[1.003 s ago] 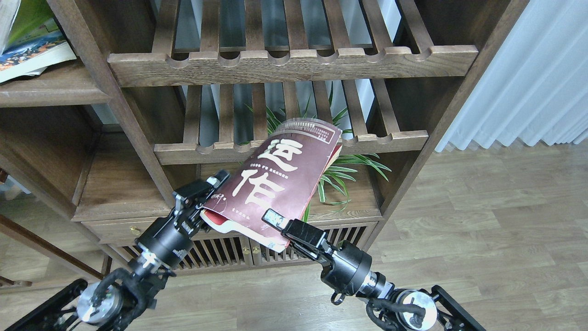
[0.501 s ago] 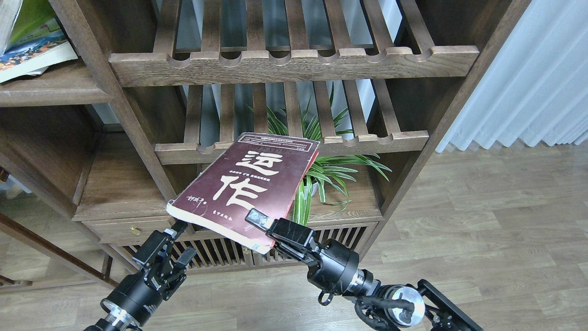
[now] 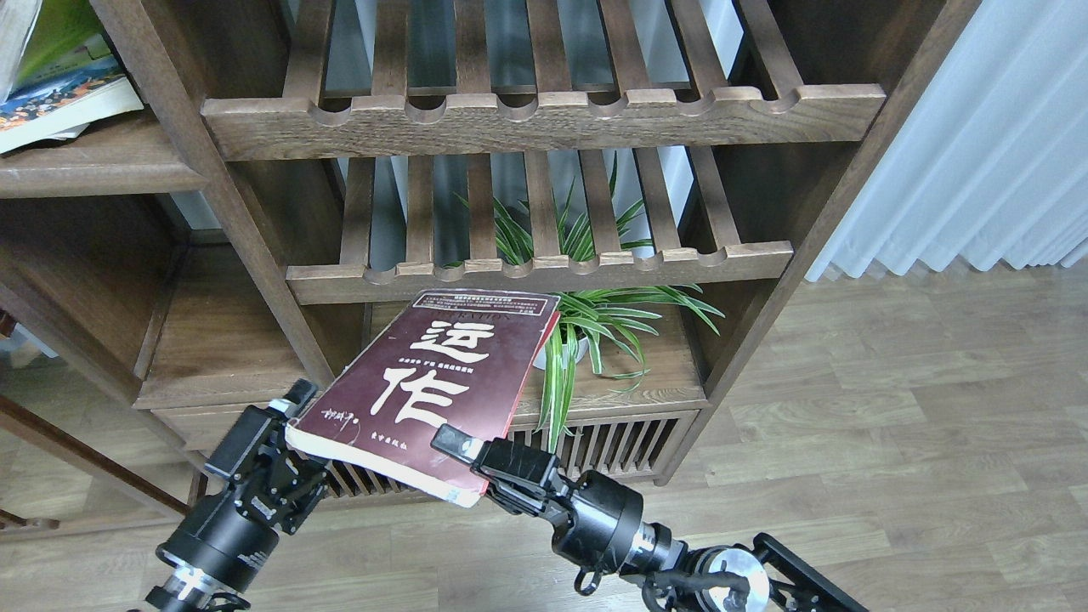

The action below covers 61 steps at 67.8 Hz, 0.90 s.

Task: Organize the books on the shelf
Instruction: 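Take the maroon book with the left gripper, releasing the right gripper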

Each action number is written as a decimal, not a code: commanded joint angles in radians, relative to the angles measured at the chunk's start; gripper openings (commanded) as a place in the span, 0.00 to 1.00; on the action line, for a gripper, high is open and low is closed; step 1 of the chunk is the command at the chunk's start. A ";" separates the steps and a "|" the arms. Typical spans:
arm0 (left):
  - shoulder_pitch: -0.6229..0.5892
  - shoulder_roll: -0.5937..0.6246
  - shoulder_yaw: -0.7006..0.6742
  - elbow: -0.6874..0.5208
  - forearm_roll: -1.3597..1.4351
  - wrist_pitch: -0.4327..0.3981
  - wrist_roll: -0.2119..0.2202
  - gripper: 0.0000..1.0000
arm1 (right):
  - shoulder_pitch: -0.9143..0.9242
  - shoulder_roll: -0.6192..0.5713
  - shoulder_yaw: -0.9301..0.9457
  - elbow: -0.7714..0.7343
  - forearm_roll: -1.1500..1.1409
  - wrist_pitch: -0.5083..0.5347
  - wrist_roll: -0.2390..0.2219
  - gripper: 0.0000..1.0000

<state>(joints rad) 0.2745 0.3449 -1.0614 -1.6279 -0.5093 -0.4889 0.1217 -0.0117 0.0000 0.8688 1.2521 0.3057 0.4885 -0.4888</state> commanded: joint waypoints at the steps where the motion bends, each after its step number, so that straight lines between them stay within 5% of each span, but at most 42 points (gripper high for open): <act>1: 0.022 -0.001 -0.005 -0.012 0.000 0.000 0.001 1.00 | 0.001 0.000 -0.001 -0.008 0.003 0.000 0.000 0.04; 54: -0.100 -0.115 0.092 0.059 0.048 0.000 0.009 0.97 | 0.001 0.000 -0.005 0.004 -0.005 0.000 0.000 0.04; 61: -0.118 -0.116 0.097 0.063 0.046 0.000 0.003 0.74 | 0.001 0.000 -0.007 0.007 -0.005 0.000 0.000 0.04</act>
<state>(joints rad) 0.1757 0.2320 -0.9689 -1.5721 -0.4612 -0.4888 0.1284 -0.0107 0.0000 0.8633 1.2570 0.3010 0.4886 -0.4882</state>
